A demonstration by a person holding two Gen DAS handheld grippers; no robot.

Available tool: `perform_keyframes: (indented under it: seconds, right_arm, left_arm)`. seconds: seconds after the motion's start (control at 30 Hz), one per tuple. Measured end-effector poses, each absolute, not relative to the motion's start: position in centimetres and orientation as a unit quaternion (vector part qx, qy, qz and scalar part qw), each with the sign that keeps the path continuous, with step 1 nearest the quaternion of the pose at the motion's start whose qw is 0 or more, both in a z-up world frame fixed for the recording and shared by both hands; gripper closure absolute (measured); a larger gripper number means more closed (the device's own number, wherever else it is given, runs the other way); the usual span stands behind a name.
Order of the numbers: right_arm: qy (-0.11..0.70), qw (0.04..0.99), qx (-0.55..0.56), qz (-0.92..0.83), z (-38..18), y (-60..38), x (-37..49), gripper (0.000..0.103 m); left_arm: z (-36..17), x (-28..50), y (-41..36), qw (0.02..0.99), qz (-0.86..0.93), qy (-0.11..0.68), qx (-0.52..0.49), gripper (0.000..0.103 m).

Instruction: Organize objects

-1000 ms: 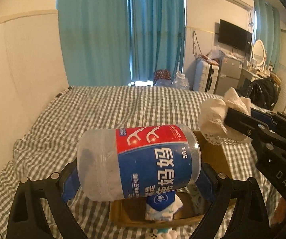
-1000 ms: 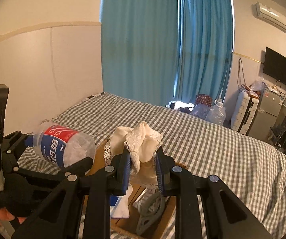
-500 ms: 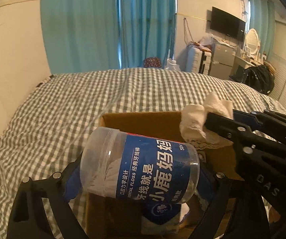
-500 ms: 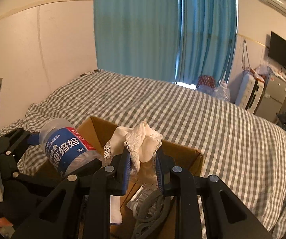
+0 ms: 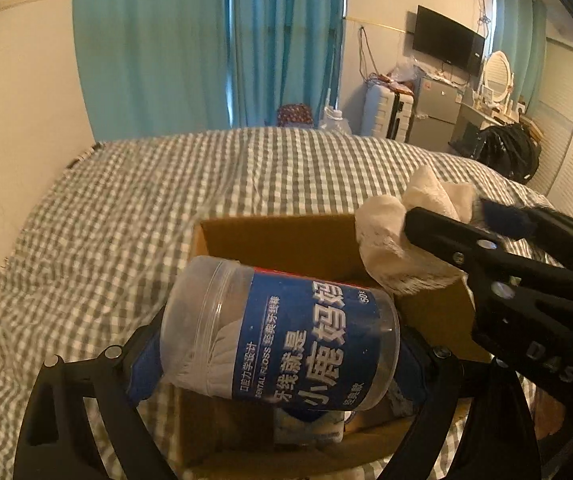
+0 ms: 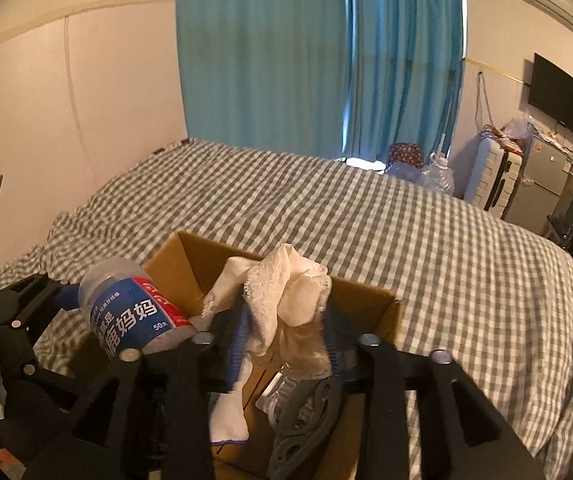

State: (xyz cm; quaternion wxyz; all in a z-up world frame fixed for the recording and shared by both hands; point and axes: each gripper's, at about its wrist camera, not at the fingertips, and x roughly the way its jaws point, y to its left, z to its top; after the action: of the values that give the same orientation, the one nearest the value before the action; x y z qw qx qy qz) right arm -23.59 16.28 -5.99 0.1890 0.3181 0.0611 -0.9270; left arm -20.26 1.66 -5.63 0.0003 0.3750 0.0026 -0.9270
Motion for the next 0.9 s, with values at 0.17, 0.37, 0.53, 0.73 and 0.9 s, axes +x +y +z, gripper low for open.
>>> perform_keyframes:
  seconds: [0.17,0.37,0.53,0.73,0.9]
  right_arm:
    - [0.056,0.169,0.293,-0.939,-2.3,17.6,-21.3,0.031]
    - [0.046,0.153,0.258,-0.953,3.1,19.1,-16.9,0.021]
    - [0.06,0.147,0.225,-0.961,7.2,19.7,-11.9,0.016]
    - [0.073,0.152,0.187,-0.968,10.3,20.1,-6.2,0.014]
    - [0.086,0.161,0.184,-0.966,10.1,20.1,-3.2,0.014]
  left_arm:
    - [-1.4,-17.2,2.2,0.008,-0.943,-0.015,0.332,0.0]
    - [3.6,-13.2,3.0,0.011,-0.953,-0.023,0.303,0.0]
    - [7.2,-8.8,3.4,0.021,-0.962,-0.022,0.27,0.0]
    - [8.7,-4.4,3.7,0.034,-0.967,-0.021,0.253,0.0]
    - [7.2,-2.6,3.1,0.04,-0.962,-0.013,0.269,0.0]
